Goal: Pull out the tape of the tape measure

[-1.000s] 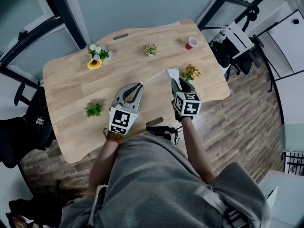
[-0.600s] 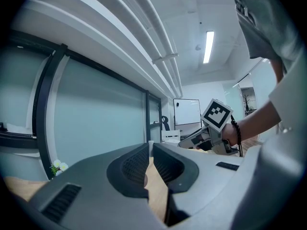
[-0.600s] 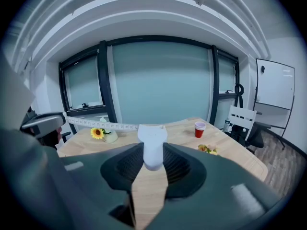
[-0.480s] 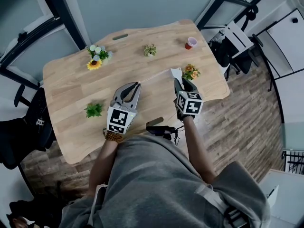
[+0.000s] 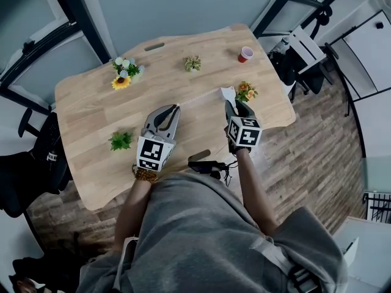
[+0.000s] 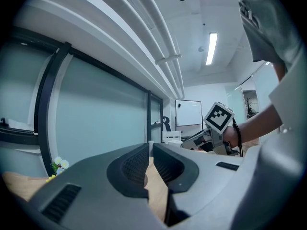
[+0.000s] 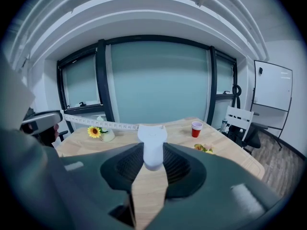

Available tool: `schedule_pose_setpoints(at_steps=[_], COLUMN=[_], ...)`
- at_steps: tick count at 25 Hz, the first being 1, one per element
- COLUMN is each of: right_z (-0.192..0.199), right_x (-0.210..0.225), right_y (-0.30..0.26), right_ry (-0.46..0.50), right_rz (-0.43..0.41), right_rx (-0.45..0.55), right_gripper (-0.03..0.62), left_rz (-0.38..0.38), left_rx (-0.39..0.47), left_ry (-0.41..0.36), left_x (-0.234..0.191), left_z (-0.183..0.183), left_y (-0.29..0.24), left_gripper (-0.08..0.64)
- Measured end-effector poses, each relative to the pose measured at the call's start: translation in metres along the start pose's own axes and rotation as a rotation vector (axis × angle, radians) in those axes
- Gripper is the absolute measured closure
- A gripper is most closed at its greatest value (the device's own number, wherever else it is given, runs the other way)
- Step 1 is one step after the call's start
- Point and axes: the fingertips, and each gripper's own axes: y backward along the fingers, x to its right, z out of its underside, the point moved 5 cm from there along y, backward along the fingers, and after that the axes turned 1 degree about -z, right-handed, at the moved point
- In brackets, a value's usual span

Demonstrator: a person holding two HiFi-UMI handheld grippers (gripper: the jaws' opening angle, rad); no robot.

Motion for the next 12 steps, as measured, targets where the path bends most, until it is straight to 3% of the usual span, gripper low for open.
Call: schedule_pose_setpoints(at_steps=[12], right_z=[0.003], right_x=[0.008], right_y=[0.000], right_ry=[-0.005], right_rz=[0.024], right_rx=[-0.006], right_gripper=[0.460], left_rz=[-0.028], left_rx=[0.022], left_ry=[0.021], left_x=[-0.011], left_z=[0.000], left_y=[0.004], left_gripper=[0.526])
